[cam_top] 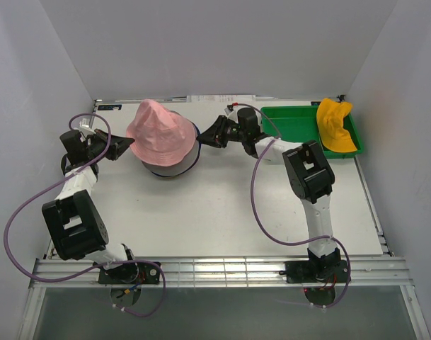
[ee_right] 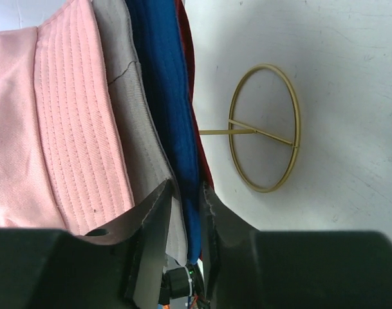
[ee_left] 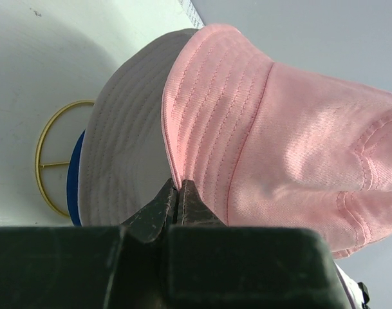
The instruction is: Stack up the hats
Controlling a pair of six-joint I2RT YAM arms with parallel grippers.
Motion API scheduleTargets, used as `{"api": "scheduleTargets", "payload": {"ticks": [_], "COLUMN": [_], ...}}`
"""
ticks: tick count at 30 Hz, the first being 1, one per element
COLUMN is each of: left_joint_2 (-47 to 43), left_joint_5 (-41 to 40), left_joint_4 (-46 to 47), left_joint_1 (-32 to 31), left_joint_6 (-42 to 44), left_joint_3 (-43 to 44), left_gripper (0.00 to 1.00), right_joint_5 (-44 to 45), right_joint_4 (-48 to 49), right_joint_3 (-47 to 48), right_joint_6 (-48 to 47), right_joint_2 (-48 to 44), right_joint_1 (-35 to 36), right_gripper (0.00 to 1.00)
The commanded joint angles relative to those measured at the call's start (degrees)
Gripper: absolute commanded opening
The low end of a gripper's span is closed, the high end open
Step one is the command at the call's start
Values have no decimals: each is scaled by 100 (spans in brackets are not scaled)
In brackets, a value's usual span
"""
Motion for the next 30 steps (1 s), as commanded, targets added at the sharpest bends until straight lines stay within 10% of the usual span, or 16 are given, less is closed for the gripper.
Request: {"api": "scheduleTargets", "payload": {"ticks": [1,7,30], "left_joint_2": [-40,-22,57], "left_joint_5": [-156,-174,-323], "left_joint_4": [-46,-81,-20], "left_joint_1": [52,61,52], "left_joint_6": [145,171,312], "left_joint_3": [-44,-18,-290], "left_gripper": [0,0,0], "right_joint_5": [-89,-89,70], "right_joint_4": [363,328,-586], "right_joint_3": [0,-35,26], "right_joint_6": [69,78,-335], "right_joint_2": [48,92,188], "right_joint_1": [-18,-18,-36], "right_gripper": [28,8,8]}}
